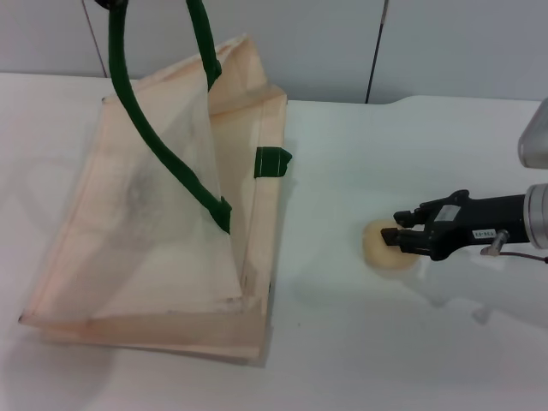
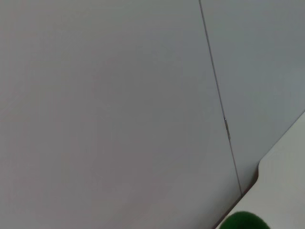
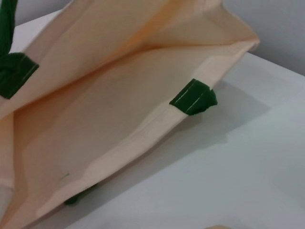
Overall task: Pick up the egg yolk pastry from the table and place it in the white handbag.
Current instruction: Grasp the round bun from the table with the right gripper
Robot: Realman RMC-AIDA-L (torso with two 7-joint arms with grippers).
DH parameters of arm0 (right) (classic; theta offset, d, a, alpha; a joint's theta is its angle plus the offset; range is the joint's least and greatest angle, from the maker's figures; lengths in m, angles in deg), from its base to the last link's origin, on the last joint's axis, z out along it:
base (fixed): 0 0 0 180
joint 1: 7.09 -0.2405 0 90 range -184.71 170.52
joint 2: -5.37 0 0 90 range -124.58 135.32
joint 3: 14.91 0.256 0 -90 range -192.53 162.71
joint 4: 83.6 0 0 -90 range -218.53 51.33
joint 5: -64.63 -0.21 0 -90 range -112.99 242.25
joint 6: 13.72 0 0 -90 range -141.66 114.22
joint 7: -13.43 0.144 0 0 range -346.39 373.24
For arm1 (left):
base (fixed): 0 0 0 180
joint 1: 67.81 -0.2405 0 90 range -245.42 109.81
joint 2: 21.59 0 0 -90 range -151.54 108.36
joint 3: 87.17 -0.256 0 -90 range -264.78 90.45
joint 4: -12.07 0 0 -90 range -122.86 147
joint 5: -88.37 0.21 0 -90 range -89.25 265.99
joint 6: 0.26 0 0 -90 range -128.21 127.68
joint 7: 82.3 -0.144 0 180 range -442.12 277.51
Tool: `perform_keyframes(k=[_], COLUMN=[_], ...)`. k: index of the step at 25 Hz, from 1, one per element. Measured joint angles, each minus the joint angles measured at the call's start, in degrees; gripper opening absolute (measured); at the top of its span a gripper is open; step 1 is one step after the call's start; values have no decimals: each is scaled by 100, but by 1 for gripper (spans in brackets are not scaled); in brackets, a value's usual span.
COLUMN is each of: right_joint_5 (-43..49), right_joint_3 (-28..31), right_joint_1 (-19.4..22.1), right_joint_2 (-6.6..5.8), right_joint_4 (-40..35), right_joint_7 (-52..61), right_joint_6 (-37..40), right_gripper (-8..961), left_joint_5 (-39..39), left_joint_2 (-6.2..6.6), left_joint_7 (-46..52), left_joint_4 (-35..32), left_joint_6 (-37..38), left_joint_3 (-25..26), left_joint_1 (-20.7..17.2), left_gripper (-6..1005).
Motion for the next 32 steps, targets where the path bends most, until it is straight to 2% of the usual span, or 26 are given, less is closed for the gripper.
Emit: perform_keyframes(k=[2, 7, 13, 18, 32], right_joint_5=[14, 31, 56, 111, 185], right_joint_3=[1, -3, -19, -33, -81], right_joint_1=[-10, -25, -30, -57, -254], right_joint_2=[-4, -10, -15, -16, 0], right_joint_4=[-25, -70, -118, -158, -527], right_joint_7=[8, -29, -30, -9, -41], right_joint_6=[4, -3, -27, -134, -125], right_gripper=[223, 454, 657, 742, 738], left_joint_5=[0, 0, 0, 0, 0], left_joint_2=[5, 9, 9, 9, 9], left_joint_7=[17, 24, 24, 24, 9], left_joint_4=[-3, -4, -5, -5, -5], left_joint_6=[0, 0, 0, 0, 0], left_joint_3=[0, 0, 0, 0, 0], left_joint_1=[3, 10, 19, 23, 24], left_gripper=[143, 144, 146, 147, 150])
